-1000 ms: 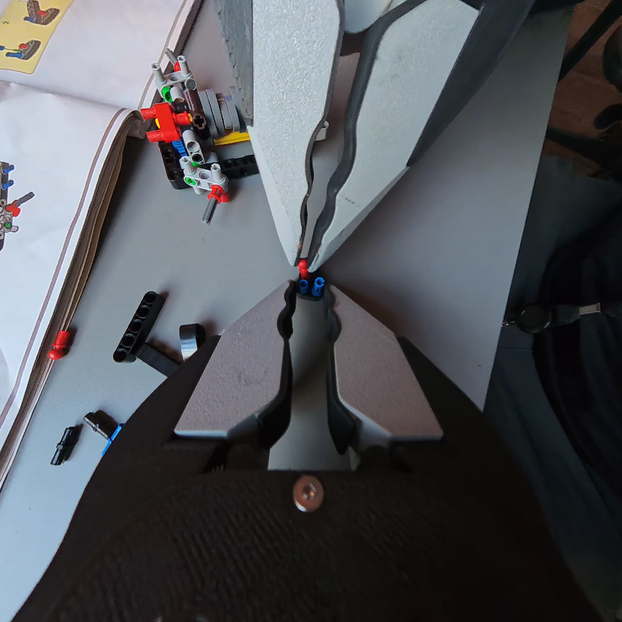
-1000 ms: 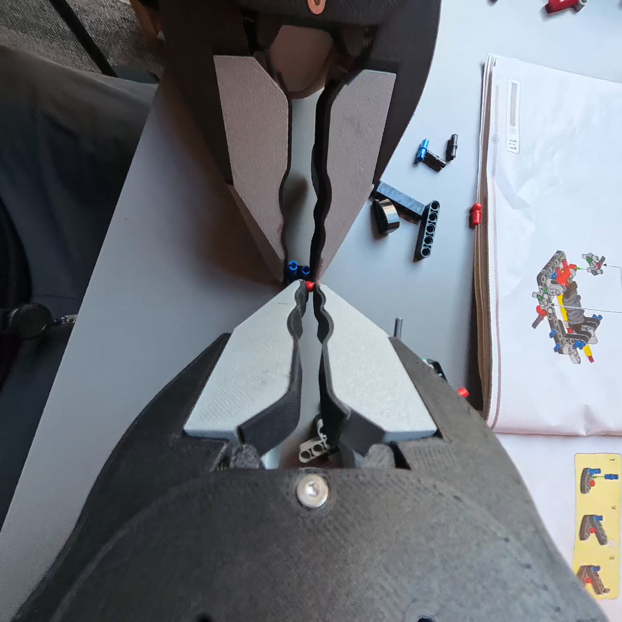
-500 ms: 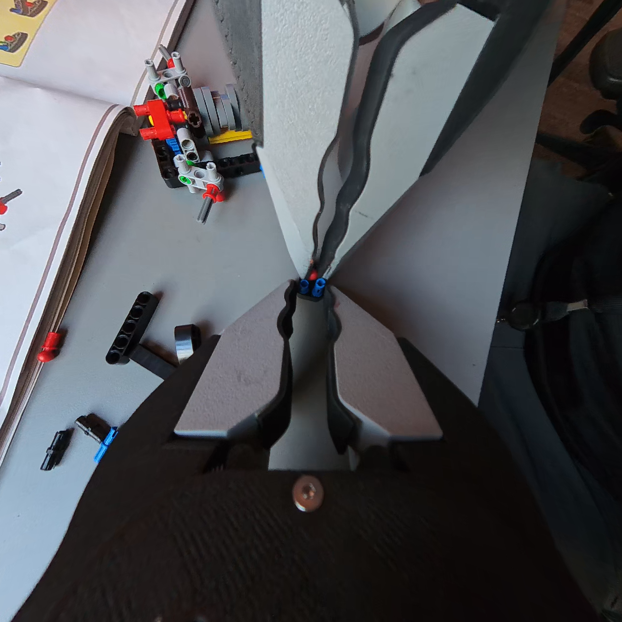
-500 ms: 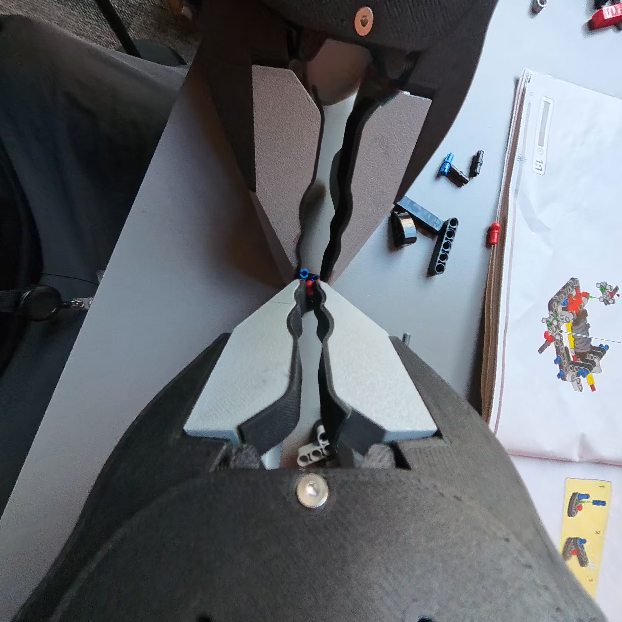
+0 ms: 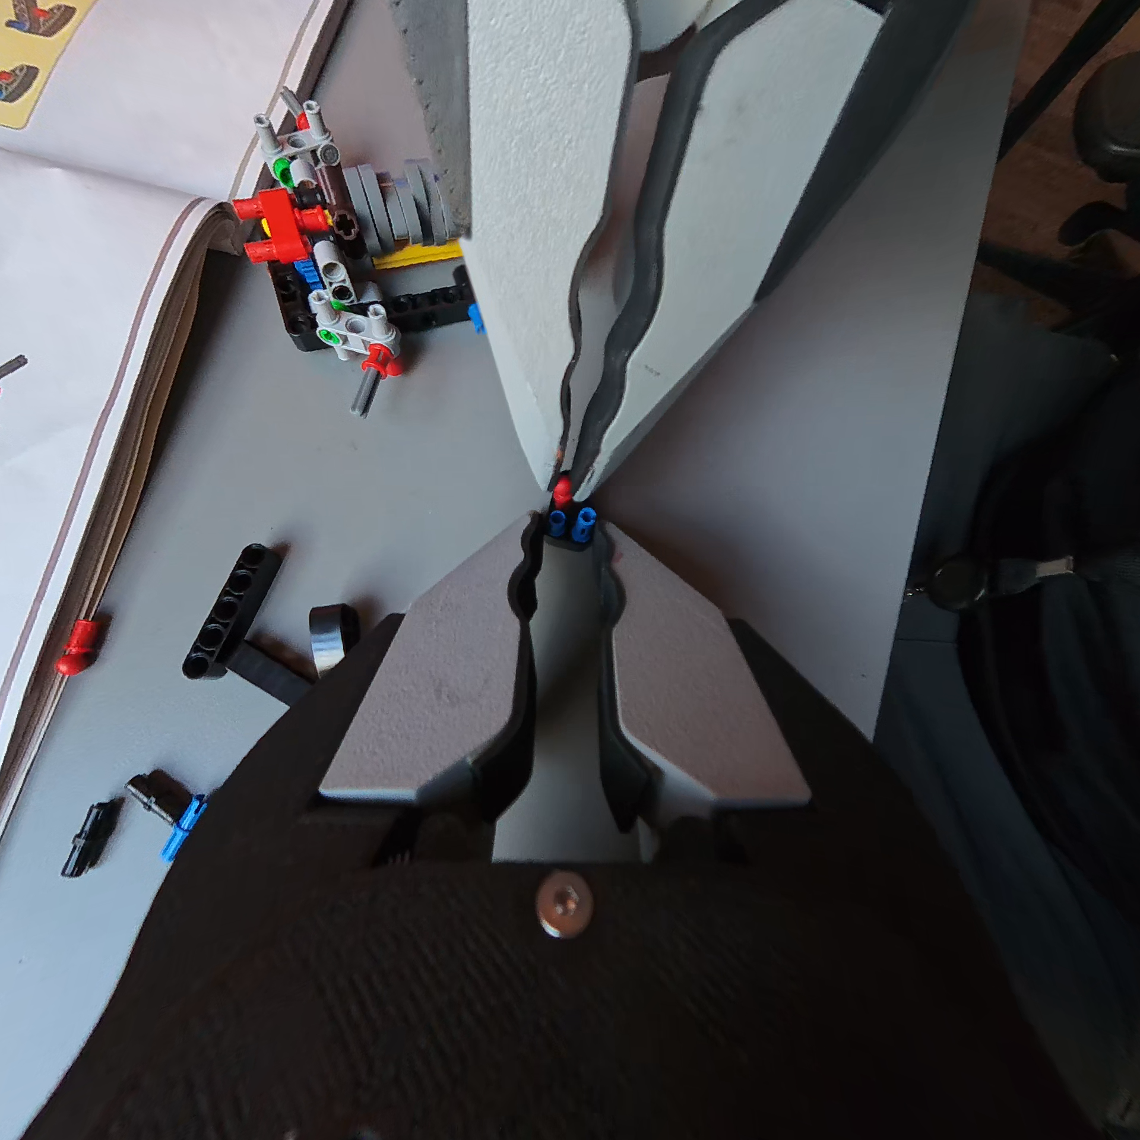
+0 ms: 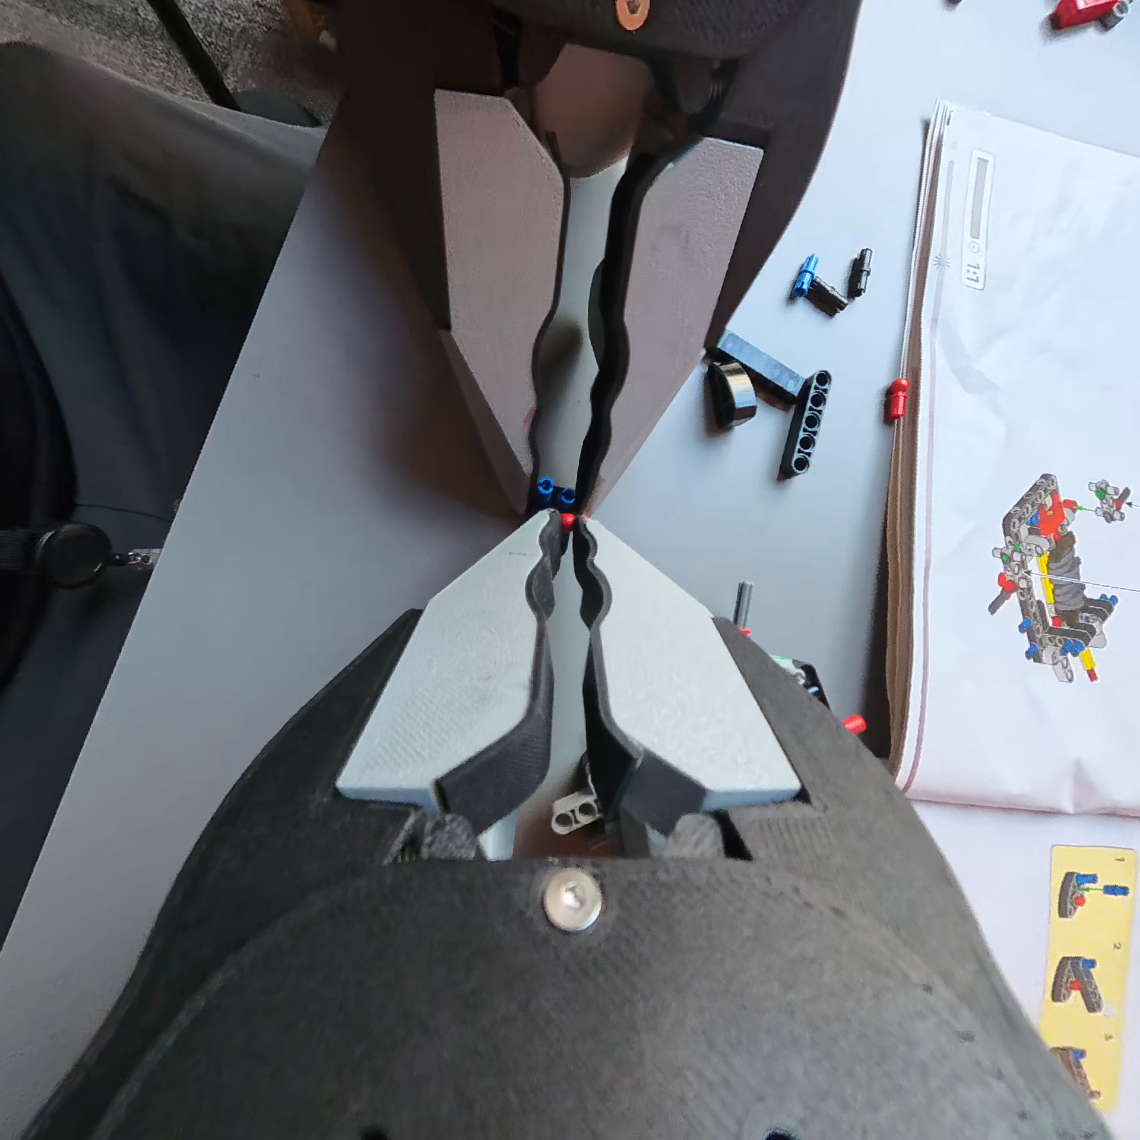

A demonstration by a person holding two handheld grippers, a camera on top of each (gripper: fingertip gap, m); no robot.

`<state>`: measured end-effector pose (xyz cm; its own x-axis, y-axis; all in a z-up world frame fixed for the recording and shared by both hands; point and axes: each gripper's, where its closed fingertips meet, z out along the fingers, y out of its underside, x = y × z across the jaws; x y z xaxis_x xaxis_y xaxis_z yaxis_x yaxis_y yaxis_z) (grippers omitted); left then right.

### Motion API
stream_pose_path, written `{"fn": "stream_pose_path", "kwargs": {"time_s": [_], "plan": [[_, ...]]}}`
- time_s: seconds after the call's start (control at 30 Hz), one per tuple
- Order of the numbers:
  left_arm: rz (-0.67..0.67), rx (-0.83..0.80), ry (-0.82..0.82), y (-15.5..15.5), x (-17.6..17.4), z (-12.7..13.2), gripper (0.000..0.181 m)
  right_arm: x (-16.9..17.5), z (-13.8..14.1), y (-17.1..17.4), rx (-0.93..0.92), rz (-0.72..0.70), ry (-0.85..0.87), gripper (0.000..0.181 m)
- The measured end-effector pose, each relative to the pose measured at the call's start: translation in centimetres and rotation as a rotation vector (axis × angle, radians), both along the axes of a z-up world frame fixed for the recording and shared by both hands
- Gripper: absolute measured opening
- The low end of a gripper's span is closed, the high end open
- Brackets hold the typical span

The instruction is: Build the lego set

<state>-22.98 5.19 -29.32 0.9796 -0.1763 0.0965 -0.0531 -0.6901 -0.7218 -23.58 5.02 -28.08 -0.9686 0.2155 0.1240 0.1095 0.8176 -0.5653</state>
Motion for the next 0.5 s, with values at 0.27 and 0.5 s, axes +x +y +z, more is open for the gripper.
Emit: {"fn": "stream_pose_path", "kwargs": {"time_s": [0.27, 0.5], "plan": [[0.002, 0.000, 0.001, 0.0, 0.0, 0.0, 0.014, 0.1, -0.1, -0.1, 0.042, 0.023, 0.049, 0.003], [0.012, 0.001, 0.003, 0.1, -0.2, 0.0, 0.014, 0.2, -0.7, 0.7, 0.075, 0.016, 0.063, 0.003]]}}
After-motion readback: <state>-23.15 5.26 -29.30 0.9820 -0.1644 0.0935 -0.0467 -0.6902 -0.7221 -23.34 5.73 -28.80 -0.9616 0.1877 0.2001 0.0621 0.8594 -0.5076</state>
